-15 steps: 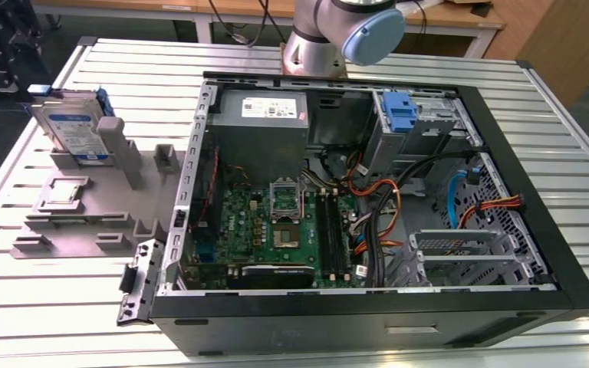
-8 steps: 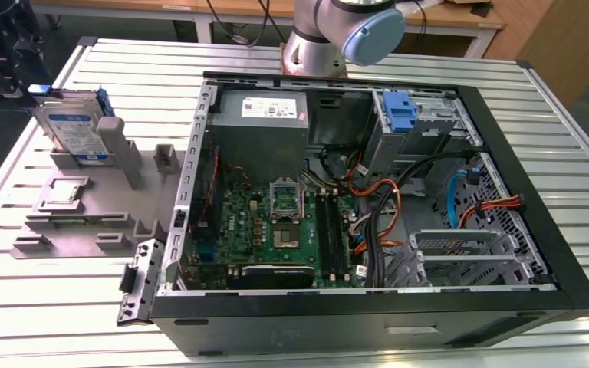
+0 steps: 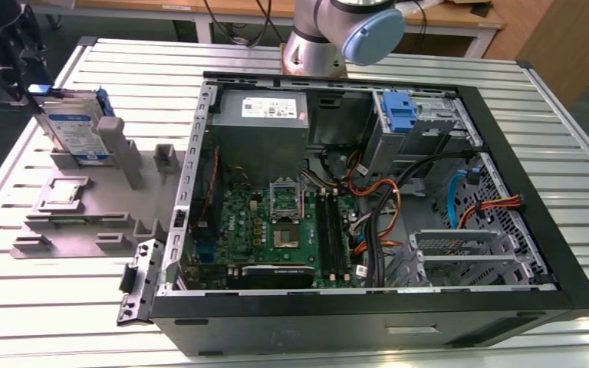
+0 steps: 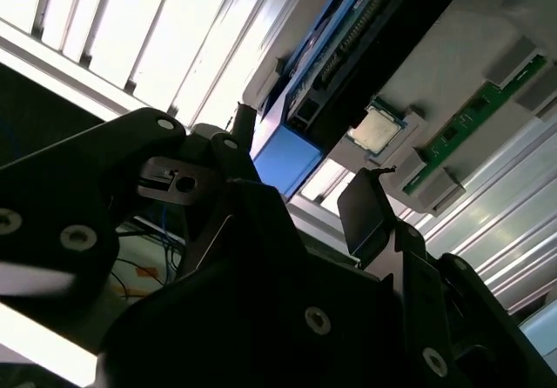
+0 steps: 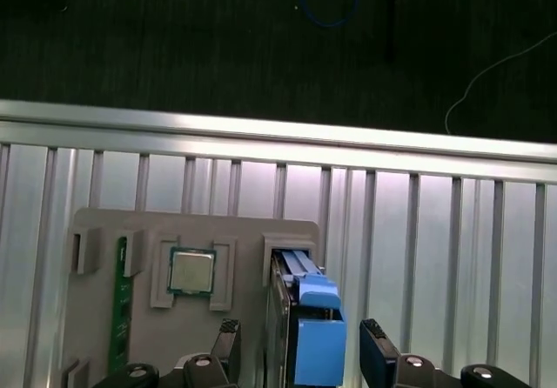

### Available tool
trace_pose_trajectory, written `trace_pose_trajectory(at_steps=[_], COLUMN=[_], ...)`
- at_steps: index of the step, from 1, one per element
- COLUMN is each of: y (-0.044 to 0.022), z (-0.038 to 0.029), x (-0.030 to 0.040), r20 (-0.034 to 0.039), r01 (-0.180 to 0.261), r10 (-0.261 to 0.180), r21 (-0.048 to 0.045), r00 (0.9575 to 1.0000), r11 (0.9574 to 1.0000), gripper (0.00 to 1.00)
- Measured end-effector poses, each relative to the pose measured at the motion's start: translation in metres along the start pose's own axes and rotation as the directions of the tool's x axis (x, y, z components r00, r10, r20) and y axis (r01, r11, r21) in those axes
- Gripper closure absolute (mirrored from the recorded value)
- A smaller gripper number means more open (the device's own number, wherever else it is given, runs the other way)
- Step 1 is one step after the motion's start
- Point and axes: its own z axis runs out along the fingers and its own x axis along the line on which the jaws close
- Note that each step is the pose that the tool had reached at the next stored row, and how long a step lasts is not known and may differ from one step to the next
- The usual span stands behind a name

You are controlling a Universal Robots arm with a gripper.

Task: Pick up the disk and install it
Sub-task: 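Pick up the disk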

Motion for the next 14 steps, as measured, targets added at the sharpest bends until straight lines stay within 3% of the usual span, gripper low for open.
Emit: trace_pose_trajectory(at_steps=[7, 14], y=[0.0048, 0.0052], z=[0.0104, 0.0143], x=[-0.0004, -0.0030], r20=[-0.0013, -0.0010], r01=[0.001, -0.015], r10=[-0.001, 0.015], r21=[0.0232, 0.0259], r00=[1.0000, 0.9999], r11=[0.9997, 0.9996], gripper=[0.35, 0.35])
